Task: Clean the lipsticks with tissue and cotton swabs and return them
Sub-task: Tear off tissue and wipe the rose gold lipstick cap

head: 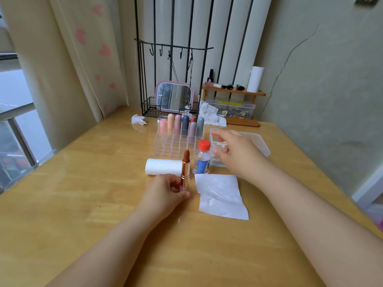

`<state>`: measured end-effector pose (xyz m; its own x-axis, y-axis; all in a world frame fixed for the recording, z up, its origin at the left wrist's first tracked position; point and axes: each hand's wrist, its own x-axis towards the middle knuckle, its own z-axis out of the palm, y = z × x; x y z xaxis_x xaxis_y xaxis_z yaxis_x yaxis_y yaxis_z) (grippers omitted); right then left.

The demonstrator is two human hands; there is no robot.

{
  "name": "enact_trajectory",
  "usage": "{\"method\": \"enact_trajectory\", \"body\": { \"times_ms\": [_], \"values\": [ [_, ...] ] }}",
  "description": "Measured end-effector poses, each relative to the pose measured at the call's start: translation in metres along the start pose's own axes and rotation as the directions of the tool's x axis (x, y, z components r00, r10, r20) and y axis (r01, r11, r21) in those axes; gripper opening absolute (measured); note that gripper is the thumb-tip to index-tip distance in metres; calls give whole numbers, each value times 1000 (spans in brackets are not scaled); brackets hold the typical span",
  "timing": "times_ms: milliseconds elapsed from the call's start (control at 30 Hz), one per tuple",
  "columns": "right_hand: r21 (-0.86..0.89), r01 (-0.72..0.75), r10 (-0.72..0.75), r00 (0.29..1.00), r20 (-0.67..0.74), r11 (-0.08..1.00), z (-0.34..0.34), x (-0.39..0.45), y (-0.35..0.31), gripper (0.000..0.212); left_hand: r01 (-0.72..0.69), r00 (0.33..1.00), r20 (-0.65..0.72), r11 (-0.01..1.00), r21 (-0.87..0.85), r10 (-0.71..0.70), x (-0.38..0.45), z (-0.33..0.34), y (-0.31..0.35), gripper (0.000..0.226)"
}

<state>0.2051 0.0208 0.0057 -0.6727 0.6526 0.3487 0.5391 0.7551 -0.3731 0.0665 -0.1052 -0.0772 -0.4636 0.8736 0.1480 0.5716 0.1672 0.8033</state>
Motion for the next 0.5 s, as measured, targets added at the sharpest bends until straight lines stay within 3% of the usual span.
{"method": "enact_trajectory", "body": {
  "times_ms": [133, 233, 500],
  "values": [
    [-67, -8, 14, 996, 83, 998, 7, 25, -4, 50, 2, 1000, 7, 1000, 21, -2, 2, 1, -1, 12],
    [-94, -11, 23, 992, 122, 995, 16, 37, -2, 38, -6, 1000, 4, 1000, 29, 5, 4, 1, -3, 6],
    [-1, -66, 66, 991, 119, 998, 25, 36, 2, 35, -4, 1000, 13, 997, 74, 3, 3, 2, -5, 5]
  ]
}}
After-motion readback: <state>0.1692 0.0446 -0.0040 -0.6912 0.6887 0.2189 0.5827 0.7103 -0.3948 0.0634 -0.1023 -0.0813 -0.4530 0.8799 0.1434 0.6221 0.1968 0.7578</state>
